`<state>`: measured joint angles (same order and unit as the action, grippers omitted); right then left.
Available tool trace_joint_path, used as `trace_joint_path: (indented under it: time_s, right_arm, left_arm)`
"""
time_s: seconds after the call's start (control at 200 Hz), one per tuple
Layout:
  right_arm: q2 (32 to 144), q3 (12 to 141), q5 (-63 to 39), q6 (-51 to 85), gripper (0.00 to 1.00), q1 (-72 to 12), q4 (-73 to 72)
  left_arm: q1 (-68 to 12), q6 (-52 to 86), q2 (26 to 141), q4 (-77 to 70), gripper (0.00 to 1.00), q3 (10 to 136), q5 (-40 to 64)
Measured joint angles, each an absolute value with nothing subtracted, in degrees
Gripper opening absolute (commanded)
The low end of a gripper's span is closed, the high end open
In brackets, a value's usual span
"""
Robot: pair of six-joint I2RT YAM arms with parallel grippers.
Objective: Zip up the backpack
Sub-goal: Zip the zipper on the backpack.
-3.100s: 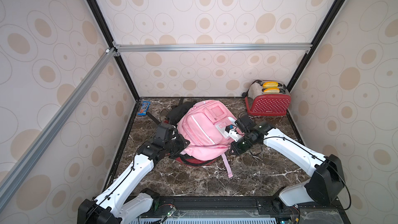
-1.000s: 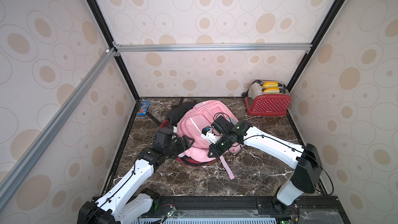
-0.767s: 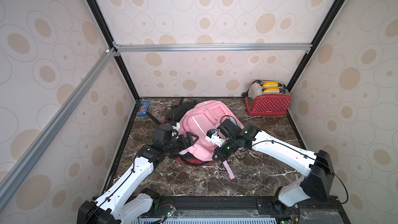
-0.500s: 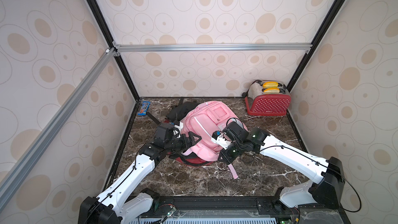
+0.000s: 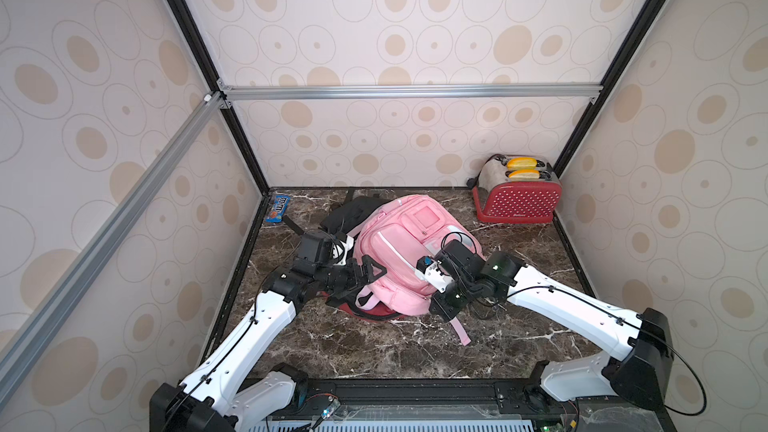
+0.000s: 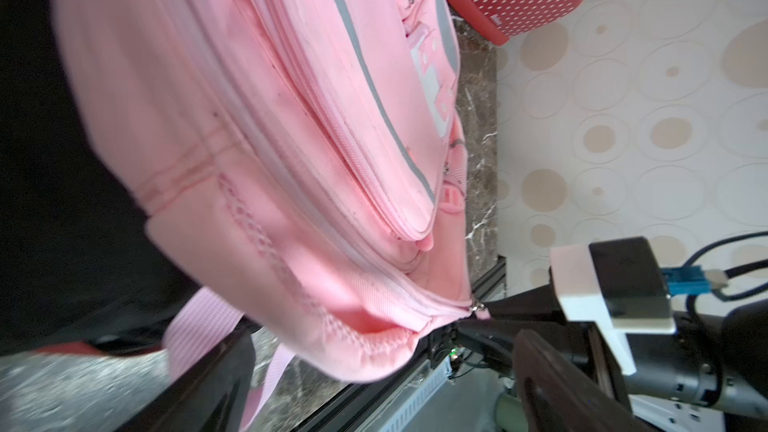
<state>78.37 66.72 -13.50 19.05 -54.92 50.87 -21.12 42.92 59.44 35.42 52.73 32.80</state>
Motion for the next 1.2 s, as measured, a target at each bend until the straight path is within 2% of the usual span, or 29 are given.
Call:
trace_joint_path:
  time_s: [0.361,1.057,1.127,1.202]
  right_arm:
    - [78.56,65.04,-12.97,18.52,0.00,-54.94,50.50]
    - [78.56,63.77,-12.95,16.53,0.00,-55.02,48.49]
    - [78.56,63.70,-12.95,16.49,0.00,-55.09,48.51]
    - [78.56,63.70,-13.02,16.51,0.00,-55.18,48.49]
  left_arm:
    - [-18.96,39.70,66.26,44.97,0.99,58.15,24.05]
    - [-18.96,42.68,79.44,37.41,0.99,58.61,23.94]
    - [-18.96,42.68,80.44,36.18,0.93,58.61,23.99]
    - [-18.96,42.96,81.34,35.38,0.79,58.61,24.18]
